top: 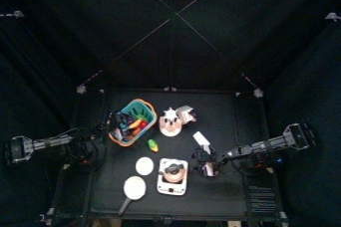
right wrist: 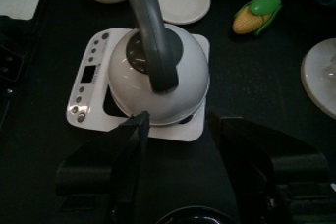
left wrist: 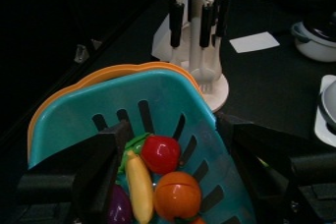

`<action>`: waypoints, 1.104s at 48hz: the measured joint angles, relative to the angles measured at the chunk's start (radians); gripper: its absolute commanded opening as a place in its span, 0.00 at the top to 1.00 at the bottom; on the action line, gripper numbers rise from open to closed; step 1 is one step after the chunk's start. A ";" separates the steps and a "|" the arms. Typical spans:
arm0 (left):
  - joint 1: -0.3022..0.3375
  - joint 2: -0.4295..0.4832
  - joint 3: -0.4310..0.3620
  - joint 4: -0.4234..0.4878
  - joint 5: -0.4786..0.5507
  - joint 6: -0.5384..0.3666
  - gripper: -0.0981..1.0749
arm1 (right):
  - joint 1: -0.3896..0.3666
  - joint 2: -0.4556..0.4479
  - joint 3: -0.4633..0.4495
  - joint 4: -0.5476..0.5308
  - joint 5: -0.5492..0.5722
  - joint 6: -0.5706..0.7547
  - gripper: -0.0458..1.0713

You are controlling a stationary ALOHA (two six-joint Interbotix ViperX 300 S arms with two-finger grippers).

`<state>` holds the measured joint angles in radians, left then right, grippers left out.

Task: Grab corn

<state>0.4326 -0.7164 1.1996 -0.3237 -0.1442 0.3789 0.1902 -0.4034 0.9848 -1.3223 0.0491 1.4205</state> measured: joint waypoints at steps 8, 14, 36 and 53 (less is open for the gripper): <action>-0.060 0.002 -0.012 0.017 0.020 0.000 0.05 | 0.000 0.000 0.000 -0.002 0.000 0.000 0.19; -0.172 0.003 -0.066 0.067 0.046 0.000 0.05 | -0.005 0.000 0.000 -0.005 0.000 0.000 0.19; -0.325 0.425 -0.380 0.189 0.339 0.002 0.05 | -0.008 0.003 0.000 0.000 0.000 0.000 0.19; -0.321 0.747 -0.621 0.362 0.735 -0.003 0.05 | -0.005 0.025 0.002 0.008 0.000 0.000 0.19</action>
<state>0.1120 0.0307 0.5783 0.0383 0.5906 0.3758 0.1856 -0.3789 0.9863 -1.3146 0.0491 1.4205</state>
